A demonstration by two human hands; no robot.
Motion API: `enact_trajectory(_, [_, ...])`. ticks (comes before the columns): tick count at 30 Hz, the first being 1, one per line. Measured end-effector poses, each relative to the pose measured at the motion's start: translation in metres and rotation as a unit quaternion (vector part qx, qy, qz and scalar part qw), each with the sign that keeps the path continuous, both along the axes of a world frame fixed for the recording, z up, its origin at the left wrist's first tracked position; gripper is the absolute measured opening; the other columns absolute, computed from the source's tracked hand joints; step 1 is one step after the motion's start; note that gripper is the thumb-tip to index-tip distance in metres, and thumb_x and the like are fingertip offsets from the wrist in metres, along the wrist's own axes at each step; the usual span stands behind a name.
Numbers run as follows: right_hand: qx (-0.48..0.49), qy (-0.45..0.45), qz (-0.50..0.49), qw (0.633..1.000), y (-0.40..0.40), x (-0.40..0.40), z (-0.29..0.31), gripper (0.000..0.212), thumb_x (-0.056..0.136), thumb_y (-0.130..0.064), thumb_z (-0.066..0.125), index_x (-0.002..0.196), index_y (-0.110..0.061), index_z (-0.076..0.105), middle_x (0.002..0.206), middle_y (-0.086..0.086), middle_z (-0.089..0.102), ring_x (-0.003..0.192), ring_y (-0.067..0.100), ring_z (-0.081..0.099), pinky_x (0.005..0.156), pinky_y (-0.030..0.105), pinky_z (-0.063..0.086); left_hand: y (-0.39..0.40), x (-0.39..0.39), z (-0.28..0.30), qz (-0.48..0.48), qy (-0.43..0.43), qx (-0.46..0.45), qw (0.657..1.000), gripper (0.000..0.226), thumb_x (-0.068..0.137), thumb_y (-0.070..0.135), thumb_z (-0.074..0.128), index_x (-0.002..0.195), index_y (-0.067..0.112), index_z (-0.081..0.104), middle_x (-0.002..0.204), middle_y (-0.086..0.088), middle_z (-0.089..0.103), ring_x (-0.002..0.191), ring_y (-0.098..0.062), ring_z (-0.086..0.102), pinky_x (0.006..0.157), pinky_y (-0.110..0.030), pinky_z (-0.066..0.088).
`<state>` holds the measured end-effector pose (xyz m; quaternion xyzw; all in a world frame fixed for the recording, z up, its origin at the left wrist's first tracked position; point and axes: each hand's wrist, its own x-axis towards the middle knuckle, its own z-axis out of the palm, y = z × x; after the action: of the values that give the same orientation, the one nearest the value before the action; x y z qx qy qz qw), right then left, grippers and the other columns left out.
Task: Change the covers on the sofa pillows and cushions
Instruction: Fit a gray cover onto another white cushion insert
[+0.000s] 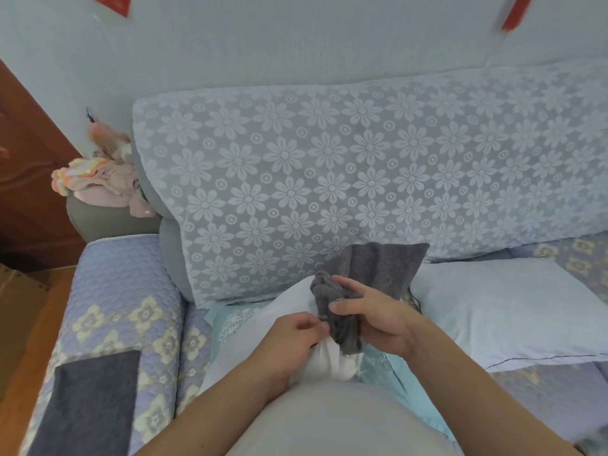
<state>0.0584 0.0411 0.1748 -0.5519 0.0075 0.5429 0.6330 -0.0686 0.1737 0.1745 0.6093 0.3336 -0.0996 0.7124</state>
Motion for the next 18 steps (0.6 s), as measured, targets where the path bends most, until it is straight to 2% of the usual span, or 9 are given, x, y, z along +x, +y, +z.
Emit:
enact_trajectory(3, [-0.039,-0.04,-0.012,0.998,0.004,-0.007,0.001,0.087,0.073,-0.01,0.086,0.147,-0.022,0.041,0.129,0.008,0.065,0.113,0.023,0.066,0.092,0.037,0.055,-0.002,0.001,-0.001,0.007,-0.006,0.031,0.999,0.018,0.091,0.015,0.071,0.074,0.016,0.076,0.081,-0.01,0.071,0.078,-0.019,0.059,0.079,-0.035,0.046])
enact_trajectory(5, [-0.111,-0.138,0.016,0.984,0.008,-0.015,0.003,0.099,0.066,-0.025,0.092,0.148,-0.027,0.037,0.126,-0.001,0.064,0.112,0.017,0.065,0.098,0.035,0.053,-0.003,0.001,-0.001,0.011,-0.004,0.031,0.999,0.013,0.09,0.013,0.07,0.078,0.015,0.076,0.088,-0.014,0.075,0.08,-0.02,0.063,0.082,-0.038,0.049])
enact_trajectory(7, [-0.176,-0.229,0.035,0.957,0.012,-0.023,0.008,0.097,0.064,-0.031,0.092,0.145,-0.031,0.039,0.119,-0.008,0.062,0.105,0.01,0.064,0.091,0.029,0.054,-0.002,0.0,-0.003,0.008,0.002,0.034,0.999,0.01,0.087,0.008,0.07,0.084,0.015,0.076,0.09,-0.012,0.076,0.08,-0.019,0.066,0.083,-0.04,0.053])
enact_trajectory(9, [-0.181,-0.268,0.022,0.946,0.014,-0.025,0.012,0.086,0.072,-0.015,0.084,0.143,-0.034,0.039,0.111,-0.012,0.061,0.095,0.009,0.064,0.075,0.022,0.052,-0.003,0.002,-0.002,0.018,0.007,0.025,1.0,0.012,0.086,0.007,0.07,0.097,0.012,0.071,0.082,-0.008,0.074,0.073,-0.019,0.062,0.077,-0.038,0.05])
enact_trajectory(10, [-0.176,-0.273,0.018,0.945,0.014,-0.025,0.013,0.084,0.074,-0.007,0.079,0.143,-0.035,0.04,0.109,-0.012,0.061,0.093,0.01,0.064,0.073,0.022,0.052,-0.003,0.003,-0.001,0.031,0.008,0.011,0.999,0.014,0.087,0.01,0.069,0.102,0.012,0.069,0.079,-0.008,0.07,0.072,-0.019,0.059,0.075,-0.035,0.048])
enact_trajectory(14, [-0.155,-0.241,0.041,0.957,0.012,-0.022,0.013,0.097,0.059,-0.002,0.071,0.144,-0.041,0.044,0.118,0.001,0.067,0.1,0.021,0.069,0.089,0.041,0.059,0.001,0.006,-0.001,0.025,0.015,-0.005,1.0,0.023,0.089,0.035,0.069,0.097,0.013,0.07,0.093,-0.021,0.074,0.08,-0.023,0.062,0.083,-0.039,0.052])
enact_trajectory(16, [-0.153,-0.235,0.034,0.959,0.011,-0.024,0.01,0.096,0.059,0.003,0.068,0.142,-0.042,0.047,0.118,0.002,0.067,0.1,0.023,0.069,0.088,0.041,0.059,0.001,0.005,-0.004,0.018,0.011,0.005,1.0,0.019,0.086,0.031,0.07,0.091,0.013,0.068,0.097,-0.027,0.072,0.078,-0.025,0.061,0.08,-0.041,0.049])
enact_trajectory(18, [-0.142,-0.235,0.007,0.962,0.011,-0.026,0.009,0.089,0.066,0.009,0.065,0.14,-0.038,0.049,0.116,0.001,0.067,0.101,0.022,0.068,0.082,0.034,0.059,0.002,0.006,-0.011,0.029,0.0,0.026,0.999,0.01,0.091,0.018,0.069,0.086,0.01,0.065,0.091,-0.026,0.072,0.077,-0.024,0.06,0.077,-0.04,0.046])
